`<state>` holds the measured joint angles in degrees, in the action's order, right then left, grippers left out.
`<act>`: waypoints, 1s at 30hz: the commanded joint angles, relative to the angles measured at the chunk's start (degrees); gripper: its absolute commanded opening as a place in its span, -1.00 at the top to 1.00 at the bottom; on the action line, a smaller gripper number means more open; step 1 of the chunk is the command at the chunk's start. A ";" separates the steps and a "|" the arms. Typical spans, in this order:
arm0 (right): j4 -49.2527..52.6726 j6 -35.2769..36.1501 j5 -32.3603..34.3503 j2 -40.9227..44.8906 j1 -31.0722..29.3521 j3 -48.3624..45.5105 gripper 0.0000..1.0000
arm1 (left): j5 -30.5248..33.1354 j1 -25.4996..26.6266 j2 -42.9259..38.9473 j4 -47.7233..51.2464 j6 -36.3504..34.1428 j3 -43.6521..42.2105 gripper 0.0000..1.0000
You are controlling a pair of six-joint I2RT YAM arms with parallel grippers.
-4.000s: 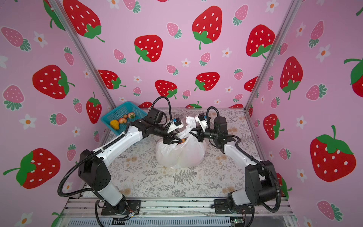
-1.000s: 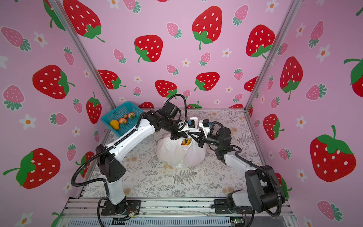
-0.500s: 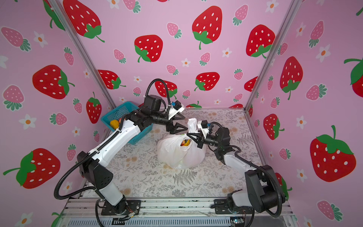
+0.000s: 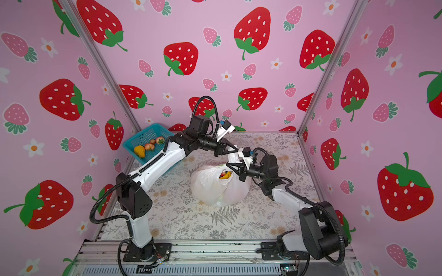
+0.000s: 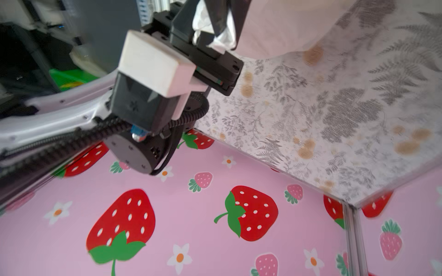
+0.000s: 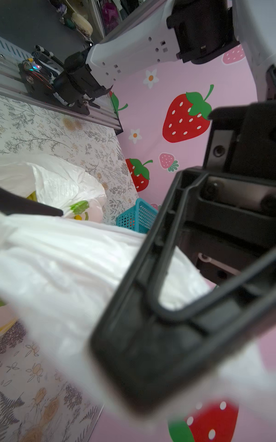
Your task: Place the fake fruits into the plastic bag and tie a complex knot
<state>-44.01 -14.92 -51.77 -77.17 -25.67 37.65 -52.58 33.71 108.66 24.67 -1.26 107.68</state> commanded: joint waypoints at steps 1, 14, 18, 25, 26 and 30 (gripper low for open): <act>1.44 0.72 2.06 2.39 0.49 -0.21 0.82 | 0.62 -1.82 -4.79 -8.19 4.83 -4.82 1.00; -1.50 -3.86 2.19 0.95 0.60 0.49 0.64 | 4.86 -3.22 -10.05 -14.07 7.50 -14.12 1.00; -1.36 -5.68 3.58 0.63 0.56 0.86 0.73 | 5.54 -3.21 -11.23 -15.61 8.02 -16.22 1.00; -1.07 -7.96 4.82 -0.44 0.53 1.47 0.82 | 7.66 -3.48 -14.36 -20.43 10.30 -21.45 1.00; -1.04 -8.84 5.44 -0.73 0.54 1.67 0.84 | 8.19 -3.50 -15.27 -21.67 10.88 -22.69 1.00; -0.62 -13.90 8.30 -1.69 0.61 2.46 0.89 | 12.04 -2.87 -19.47 -25.96 11.22 -29.11 1.00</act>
<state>-43.68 -23.99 -46.52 -77.82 -25.39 38.41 -43.77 30.68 92.68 3.99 9.04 81.52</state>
